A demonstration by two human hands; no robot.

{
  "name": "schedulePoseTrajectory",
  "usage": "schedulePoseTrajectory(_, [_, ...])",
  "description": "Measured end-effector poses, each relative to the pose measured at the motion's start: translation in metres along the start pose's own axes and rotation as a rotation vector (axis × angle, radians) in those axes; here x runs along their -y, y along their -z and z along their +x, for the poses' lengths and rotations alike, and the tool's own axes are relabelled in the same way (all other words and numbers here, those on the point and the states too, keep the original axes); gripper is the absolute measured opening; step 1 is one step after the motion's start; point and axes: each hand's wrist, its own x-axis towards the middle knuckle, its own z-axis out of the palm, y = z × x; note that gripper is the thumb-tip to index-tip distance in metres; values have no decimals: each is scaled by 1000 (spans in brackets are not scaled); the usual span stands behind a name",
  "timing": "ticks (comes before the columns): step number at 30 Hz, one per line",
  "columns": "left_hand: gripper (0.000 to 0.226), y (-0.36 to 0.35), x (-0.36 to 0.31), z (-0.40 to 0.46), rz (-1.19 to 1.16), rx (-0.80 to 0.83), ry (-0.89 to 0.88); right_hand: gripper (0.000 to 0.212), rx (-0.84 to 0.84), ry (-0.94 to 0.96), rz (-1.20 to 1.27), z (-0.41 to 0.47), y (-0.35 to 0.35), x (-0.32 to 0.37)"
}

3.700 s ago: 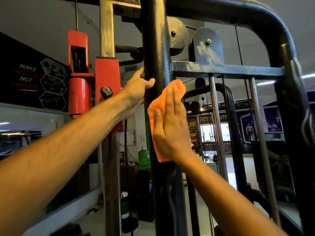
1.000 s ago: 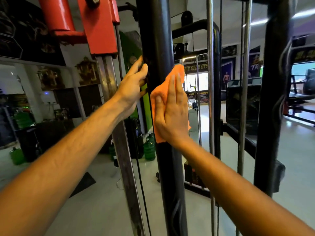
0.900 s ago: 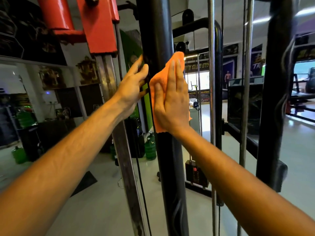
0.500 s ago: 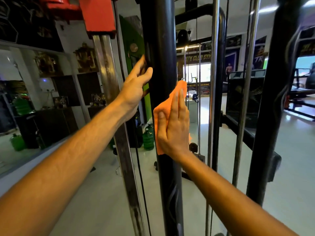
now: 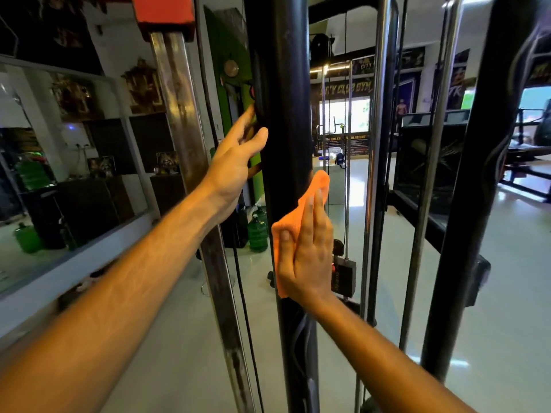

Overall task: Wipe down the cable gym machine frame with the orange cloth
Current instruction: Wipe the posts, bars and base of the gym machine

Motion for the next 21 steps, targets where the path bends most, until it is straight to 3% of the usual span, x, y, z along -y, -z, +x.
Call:
schedulePoseTrajectory(7, [66, -4, 1, -5, 20, -26, -1, 75, -98, 10, 17, 94, 13, 35])
schedulePoseTrajectory(15, [63, -8, 31, -25, -4, -32, 9, 73, 39, -43, 0, -31, 0, -10])
schedulePoseTrajectory(21, [60, -4, 28, -22, -21, -28, 43, 73, -91, -21, 41, 64, 7, 23])
